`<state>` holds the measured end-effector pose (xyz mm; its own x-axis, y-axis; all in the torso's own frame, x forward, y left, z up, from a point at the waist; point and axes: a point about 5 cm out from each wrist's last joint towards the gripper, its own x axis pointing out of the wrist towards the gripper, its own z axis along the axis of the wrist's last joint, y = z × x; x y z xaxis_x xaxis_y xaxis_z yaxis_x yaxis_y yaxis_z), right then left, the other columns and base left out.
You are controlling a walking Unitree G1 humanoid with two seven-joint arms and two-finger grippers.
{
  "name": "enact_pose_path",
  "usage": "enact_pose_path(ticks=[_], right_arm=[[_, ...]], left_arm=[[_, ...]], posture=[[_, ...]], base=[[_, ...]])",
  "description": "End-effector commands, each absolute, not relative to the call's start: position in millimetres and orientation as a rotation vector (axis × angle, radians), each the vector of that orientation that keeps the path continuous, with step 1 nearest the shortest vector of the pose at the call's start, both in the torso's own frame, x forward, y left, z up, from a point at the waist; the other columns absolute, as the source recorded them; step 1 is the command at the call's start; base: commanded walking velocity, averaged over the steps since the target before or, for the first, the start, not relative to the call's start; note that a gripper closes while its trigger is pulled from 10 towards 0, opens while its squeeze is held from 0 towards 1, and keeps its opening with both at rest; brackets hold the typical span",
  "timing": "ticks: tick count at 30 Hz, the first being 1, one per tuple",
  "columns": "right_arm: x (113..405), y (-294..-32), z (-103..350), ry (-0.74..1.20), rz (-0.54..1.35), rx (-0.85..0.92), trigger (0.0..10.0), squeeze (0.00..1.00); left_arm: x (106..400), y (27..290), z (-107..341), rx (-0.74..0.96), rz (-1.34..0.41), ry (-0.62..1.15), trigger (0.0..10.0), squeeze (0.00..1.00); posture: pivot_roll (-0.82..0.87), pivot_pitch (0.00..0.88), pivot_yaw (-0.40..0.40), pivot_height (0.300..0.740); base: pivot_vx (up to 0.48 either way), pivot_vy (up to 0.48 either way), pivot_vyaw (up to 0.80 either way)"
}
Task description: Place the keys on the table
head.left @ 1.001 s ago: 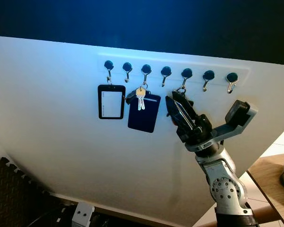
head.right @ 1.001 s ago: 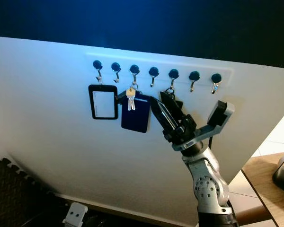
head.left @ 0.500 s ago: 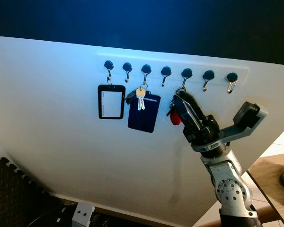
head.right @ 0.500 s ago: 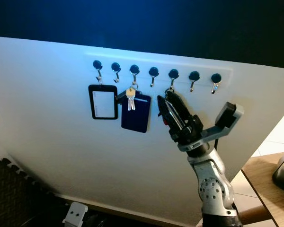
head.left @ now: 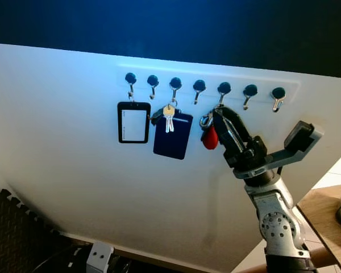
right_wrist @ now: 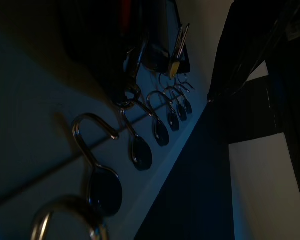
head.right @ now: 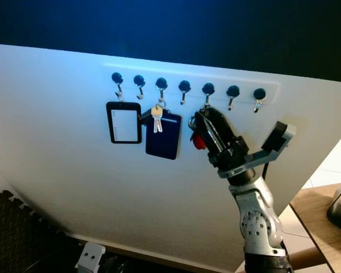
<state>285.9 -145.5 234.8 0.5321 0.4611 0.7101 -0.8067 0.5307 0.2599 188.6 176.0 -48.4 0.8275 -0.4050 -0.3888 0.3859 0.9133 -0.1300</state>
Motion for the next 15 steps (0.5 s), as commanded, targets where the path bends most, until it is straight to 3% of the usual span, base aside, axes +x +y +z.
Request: enact_pose_path(ticks=[1, 15], right_arm=[[289.7, -144.8, 232.6, -0.612, 0.798, 0.626, 10.0, 0.00], [279.9, -151.3, 236.3, -0.643, 0.834, 0.668, 10.0, 0.00]], left_arm=[[183.4, 177.8, -50.3, -0.032, -0.429, 0.434, 10.0, 0.00], [182.4, 179.2, -51.3, -0.034, -0.425, 0.443, 10.0, 0.00]], posture=[[0.09, 0.102, -0.039, 0.740], [0.08, 0.102, -0.037, 0.740]], base=[[0.000, 0.000, 0.00], [0.000, 0.000, 0.00]])
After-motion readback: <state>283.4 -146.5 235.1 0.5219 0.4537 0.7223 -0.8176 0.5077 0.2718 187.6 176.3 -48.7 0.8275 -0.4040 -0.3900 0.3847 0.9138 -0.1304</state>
